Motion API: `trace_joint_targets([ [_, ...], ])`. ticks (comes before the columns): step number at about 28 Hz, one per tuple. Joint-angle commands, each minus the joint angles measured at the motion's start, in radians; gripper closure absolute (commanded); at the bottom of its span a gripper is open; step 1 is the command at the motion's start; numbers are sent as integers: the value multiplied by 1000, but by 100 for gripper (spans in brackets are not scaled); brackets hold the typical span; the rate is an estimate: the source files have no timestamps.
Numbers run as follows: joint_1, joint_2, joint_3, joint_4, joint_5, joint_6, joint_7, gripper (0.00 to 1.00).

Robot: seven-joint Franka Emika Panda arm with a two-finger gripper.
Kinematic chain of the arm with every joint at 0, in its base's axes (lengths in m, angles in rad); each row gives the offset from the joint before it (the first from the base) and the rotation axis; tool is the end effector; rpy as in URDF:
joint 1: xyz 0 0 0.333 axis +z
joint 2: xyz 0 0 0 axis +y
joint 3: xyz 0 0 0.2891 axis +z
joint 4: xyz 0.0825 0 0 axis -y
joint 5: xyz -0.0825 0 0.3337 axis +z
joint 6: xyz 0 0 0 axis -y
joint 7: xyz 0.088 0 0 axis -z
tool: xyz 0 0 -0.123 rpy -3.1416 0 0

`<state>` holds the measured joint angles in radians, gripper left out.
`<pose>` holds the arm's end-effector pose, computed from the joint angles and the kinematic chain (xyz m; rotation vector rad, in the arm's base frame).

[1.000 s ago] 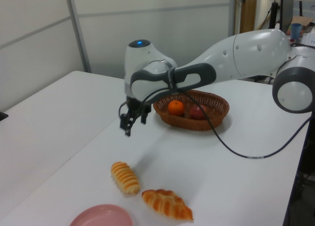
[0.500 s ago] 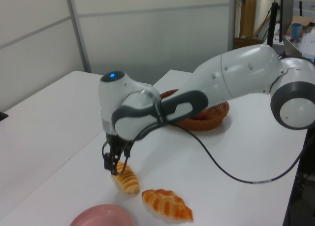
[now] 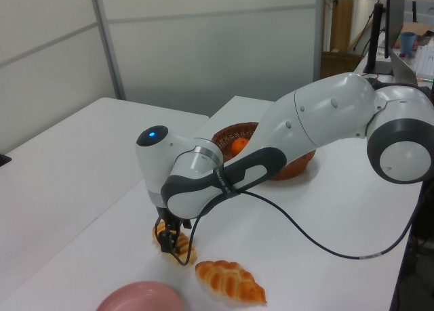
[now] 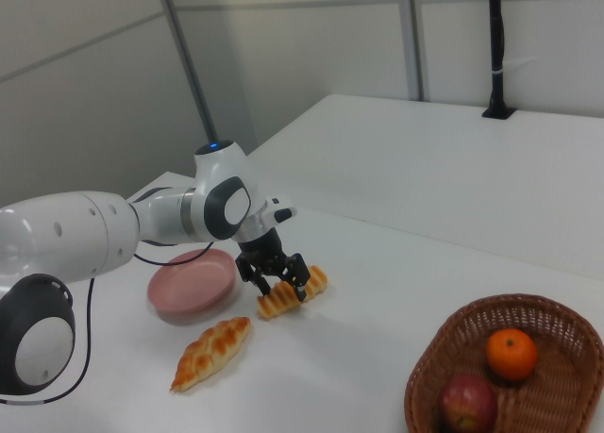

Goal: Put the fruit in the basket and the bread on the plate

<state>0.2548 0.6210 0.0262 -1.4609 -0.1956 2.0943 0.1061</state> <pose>0.6352 0.1677 0.3079 2.9650 0.3979 0.0635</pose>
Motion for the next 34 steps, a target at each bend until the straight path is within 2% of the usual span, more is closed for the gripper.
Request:
trace_joint_targets([
  [1, 8, -11, -11, -29, -21, -5, 6, 79],
  [2, 8, -11, -11, -29, -16, -5, 10, 100],
  [3, 8, -12, -11, -29, -13, -7, 11, 100],
  [12, 1, -17, -11, -22, -8, -11, 14, 100],
  [18, -8, -37, -25, -15, 19, -11, 12, 100],
  [24, -58, -70, -25, -1, 44, -10, 11, 100],
  [29, -141, -102, -28, 22, 85, -8, -2, 100],
  [32, -149, -101, -28, 27, 84, -5, -5, 100],
  [33, -149, -98, -28, 28, 71, -5, -9, 98],
  [34, -149, -96, -28, 27, 68, -5, -11, 82],
])
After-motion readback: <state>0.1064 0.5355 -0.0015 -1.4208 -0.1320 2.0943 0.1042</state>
